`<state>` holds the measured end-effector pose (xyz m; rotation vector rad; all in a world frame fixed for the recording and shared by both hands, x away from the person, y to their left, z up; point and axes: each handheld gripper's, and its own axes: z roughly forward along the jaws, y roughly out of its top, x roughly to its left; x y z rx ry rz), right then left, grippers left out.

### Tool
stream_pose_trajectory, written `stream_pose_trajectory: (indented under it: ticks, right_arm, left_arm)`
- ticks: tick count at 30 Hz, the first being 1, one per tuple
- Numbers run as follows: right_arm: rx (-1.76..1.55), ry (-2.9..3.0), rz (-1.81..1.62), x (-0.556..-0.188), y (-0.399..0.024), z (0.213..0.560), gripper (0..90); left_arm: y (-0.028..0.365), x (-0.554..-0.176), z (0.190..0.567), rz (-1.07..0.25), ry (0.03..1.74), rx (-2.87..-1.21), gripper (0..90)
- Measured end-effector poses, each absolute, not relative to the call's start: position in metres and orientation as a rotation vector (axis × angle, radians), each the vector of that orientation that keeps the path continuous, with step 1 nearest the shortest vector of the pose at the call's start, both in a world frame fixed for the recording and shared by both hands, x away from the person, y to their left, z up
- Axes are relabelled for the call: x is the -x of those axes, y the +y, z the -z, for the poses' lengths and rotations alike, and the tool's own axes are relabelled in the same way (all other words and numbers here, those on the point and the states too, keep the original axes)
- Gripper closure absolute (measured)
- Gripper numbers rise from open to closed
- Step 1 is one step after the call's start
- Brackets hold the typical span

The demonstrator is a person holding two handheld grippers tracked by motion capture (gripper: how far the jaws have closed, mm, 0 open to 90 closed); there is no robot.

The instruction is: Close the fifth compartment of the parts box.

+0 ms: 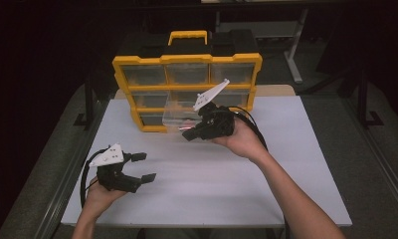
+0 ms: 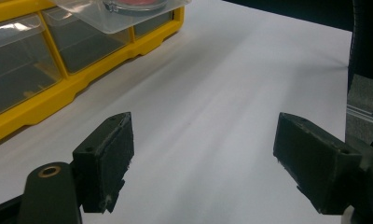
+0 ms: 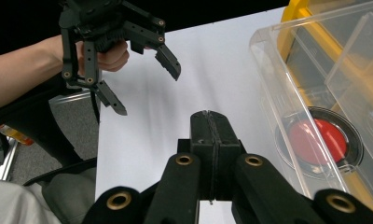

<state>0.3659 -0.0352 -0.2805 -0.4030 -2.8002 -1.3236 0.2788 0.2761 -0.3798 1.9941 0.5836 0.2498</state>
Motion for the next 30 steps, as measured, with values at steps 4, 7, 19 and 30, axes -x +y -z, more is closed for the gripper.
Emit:
stream_pose_trajectory:
  ticks: [4,7,19,30]
  right_arm:
    - [0.398,-2.804,1.323,-0.366,-0.033,0.284,88.8]
    - [0.397,-2.81,1.314,-0.366,-0.031,0.287,88.8]
    - [0.418,-2.834,1.28,-0.37,-0.027,0.293,88.8]
    - [0.441,-2.887,1.264,-0.371,-0.023,0.297,88.8]
  left_arm:
    - [0.275,-0.279,0.379,-0.252,0.581,-1.989,20.3]
    - [0.275,-0.279,0.38,-0.25,0.584,-1.992,20.3]
    - [0.275,-0.28,0.381,-0.245,0.59,-1.983,20.3]
    - [0.275,-0.28,0.38,-0.248,0.578,-1.98,20.2]
